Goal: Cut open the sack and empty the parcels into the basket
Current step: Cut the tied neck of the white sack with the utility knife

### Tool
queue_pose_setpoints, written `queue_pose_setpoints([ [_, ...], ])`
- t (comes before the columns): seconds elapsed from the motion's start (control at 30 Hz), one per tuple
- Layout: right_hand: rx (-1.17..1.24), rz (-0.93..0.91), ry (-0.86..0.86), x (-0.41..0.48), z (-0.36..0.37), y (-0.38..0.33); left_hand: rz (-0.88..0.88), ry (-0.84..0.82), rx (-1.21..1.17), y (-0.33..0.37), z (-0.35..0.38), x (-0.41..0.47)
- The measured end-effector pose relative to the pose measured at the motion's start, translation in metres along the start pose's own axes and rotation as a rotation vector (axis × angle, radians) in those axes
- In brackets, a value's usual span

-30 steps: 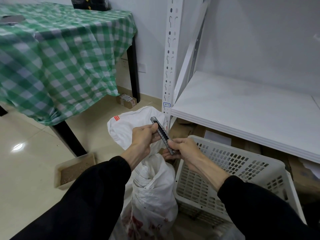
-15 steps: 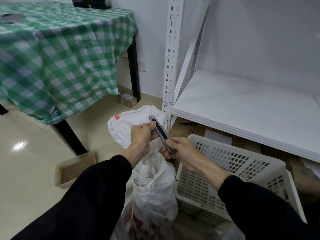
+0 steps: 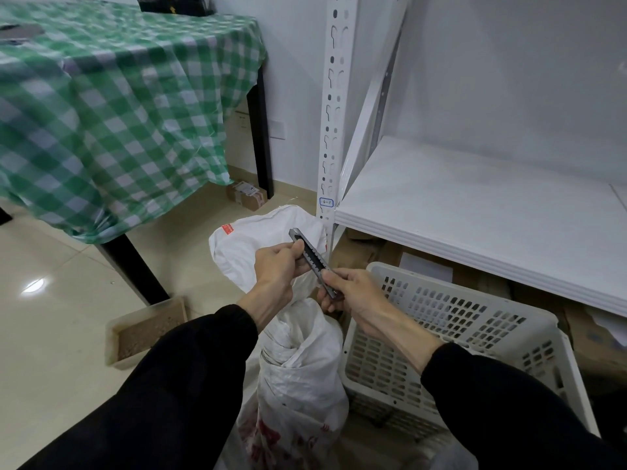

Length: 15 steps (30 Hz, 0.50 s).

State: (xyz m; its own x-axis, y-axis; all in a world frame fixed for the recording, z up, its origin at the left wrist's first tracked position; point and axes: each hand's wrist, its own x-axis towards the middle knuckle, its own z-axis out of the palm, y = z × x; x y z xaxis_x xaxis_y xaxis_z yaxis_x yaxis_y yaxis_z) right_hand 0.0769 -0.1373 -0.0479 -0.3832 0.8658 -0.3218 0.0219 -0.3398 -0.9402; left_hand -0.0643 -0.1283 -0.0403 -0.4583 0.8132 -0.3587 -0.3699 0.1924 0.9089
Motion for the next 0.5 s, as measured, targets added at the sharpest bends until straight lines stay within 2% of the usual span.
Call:
queue_pose_setpoints([
  [0.23,0.121,0.058,-0.107,0.0027,-0.0047,-0.0015,0.007,0.032,-0.025,0.0036,-0.0052,0.006],
  [0.5,0.034,-0.039,0.01,0.0015,-0.0041,0.0034,-0.004,0.019,-0.064,0.0051,-0.003,0.0027],
])
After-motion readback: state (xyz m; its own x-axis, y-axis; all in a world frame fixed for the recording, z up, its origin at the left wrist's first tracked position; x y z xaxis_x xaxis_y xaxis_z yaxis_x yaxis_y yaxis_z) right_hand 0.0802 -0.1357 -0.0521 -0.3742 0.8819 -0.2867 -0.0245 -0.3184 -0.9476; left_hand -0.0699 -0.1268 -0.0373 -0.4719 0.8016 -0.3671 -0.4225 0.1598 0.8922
